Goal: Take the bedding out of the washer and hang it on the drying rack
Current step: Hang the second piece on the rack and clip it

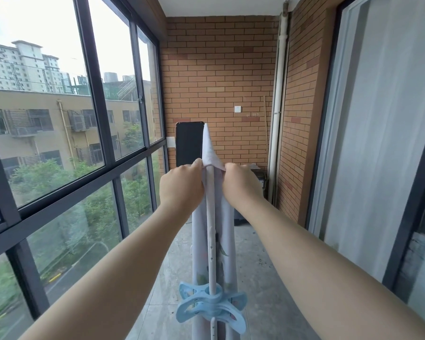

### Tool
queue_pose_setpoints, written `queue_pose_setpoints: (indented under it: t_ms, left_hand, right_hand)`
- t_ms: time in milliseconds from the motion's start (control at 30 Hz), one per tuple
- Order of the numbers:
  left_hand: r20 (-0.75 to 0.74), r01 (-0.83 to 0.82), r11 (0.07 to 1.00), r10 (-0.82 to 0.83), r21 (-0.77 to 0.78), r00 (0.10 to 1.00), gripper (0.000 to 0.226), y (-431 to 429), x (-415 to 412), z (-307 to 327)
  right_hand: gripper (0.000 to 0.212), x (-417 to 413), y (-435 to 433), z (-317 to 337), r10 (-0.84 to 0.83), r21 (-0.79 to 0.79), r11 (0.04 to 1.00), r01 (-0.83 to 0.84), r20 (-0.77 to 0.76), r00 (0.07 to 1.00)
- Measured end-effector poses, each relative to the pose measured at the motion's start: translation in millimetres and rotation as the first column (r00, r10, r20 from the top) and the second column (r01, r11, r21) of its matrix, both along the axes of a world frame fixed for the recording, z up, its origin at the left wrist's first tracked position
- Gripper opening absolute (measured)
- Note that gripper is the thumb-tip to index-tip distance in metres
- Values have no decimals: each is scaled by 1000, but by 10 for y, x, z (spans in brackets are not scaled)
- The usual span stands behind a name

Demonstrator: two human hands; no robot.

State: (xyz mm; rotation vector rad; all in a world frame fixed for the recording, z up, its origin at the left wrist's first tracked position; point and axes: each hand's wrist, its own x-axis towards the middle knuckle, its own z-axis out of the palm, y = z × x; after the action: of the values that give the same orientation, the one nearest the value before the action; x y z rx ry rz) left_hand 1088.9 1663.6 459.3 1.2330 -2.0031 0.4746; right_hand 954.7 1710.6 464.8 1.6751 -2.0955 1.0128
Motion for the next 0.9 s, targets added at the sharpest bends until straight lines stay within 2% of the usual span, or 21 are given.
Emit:
queue_pose_setpoints:
  t_ms: [133, 200, 300, 400, 467, 567, 733, 833, 900]
  left_hand:
    - [-240, 42, 984, 1, 175, 971, 8, -15, -82, -134]
    - [-217, 34, 966, 23, 255, 976, 20, -61, -52, -202]
    - [-217, 13, 952, 56, 306, 975, 39, -119, 97, -279]
    - [-241, -19, 973, 76, 231, 967, 38, -174, 211, -292]
    - [-256, 23, 965, 47, 262, 966, 38, -158, 187, -321]
    - [-225, 77, 913, 17, 400, 974, 42, -155, 140, -481]
    - [-259, 54, 907, 62, 418, 964, 45, -240, 258, -628]
    - [-239, 72, 867, 55, 494, 970, 41, -212, 222, -745]
    - [-236, 63, 870, 62, 489, 970, 43, -227, 273, -783]
  right_hand:
    - [18, 154, -36, -87, 36, -39, 999, -29, 189, 981]
    - [18, 127, -53, -146, 14, 18, 1000, -19, 247, 969]
    - [17, -29, -40, -253, -60, 128, 991, 28, 248, 967]
    - [18, -138, -7, -273, -78, 81, 995, 63, 201, 976]
    - [14, -125, 2, -289, -46, 57, 998, 34, 232, 972]
    - [17, -77, -17, -427, -41, 169, 986, -3, 255, 966]
    - [21, -205, -29, -580, -99, 147, 987, 65, 234, 967]
    - [11, -180, -30, -705, -120, 282, 958, 47, 245, 962]
    - [14, -225, -34, -794, -160, 303, 948, 93, 204, 966]
